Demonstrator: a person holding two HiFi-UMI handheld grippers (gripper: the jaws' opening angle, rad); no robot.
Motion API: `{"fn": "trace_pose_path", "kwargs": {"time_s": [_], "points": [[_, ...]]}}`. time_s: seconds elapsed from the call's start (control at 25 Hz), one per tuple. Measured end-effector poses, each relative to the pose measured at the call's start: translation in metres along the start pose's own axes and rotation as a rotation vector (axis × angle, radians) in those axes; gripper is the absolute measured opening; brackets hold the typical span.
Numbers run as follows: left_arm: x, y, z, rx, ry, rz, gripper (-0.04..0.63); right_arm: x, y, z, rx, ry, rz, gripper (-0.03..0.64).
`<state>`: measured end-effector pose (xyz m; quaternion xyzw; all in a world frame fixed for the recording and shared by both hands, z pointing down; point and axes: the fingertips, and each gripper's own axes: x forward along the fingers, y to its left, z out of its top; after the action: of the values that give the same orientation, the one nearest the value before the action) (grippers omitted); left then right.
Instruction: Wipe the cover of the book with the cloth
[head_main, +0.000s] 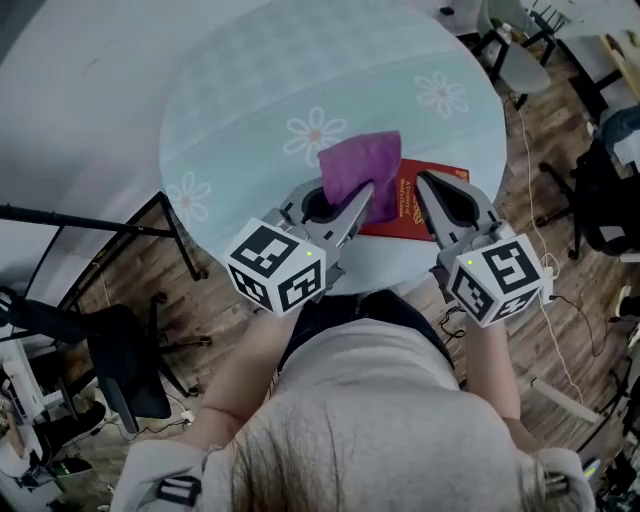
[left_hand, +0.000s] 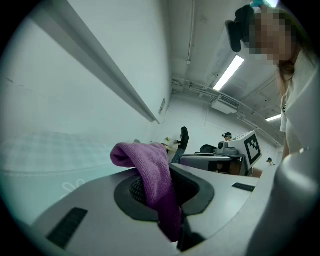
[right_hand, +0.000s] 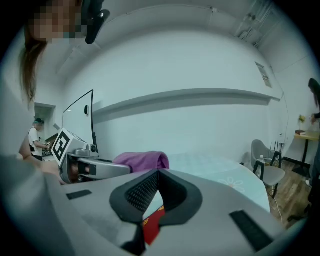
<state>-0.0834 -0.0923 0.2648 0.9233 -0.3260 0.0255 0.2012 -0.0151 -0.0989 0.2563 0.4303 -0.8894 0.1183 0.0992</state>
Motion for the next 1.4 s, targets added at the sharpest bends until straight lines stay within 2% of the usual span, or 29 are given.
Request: {"fn": "trace_pose_path", "kwargs": {"time_s": [0.24, 0.48, 0.76, 1.08, 1.4], "points": [[-0.002, -0.005, 0.019, 0.043, -0.051, 0.016, 0.064, -0.007, 0.006, 0.023, -0.033, -0.074, 0.060, 0.023], [-0.007, -0.006, 0.036, 0.068, -0.116, 0.030, 0.064, -0.018, 0.002, 0.038, -0.059, -0.146, -0.002, 0.023], [-0.006, -0.010, 0.036, 0.085, -0.153, 0.046, 0.064, -0.018, -0.010, 0.026, -0.043, -0.129, -0.041, 0.023], [-0.002, -0.006, 0.021, 0.081, -0.115, 0.048, 0.063, -0.018, -0.022, 0.015, -0.042, -0.094, -0.080, 0.023], [-0.005, -0.004, 0.023, 0.083, -0.133, 0.056, 0.063, -0.018, -0.015, 0.012, -0.054, -0.100, -0.071, 0.023]]}}
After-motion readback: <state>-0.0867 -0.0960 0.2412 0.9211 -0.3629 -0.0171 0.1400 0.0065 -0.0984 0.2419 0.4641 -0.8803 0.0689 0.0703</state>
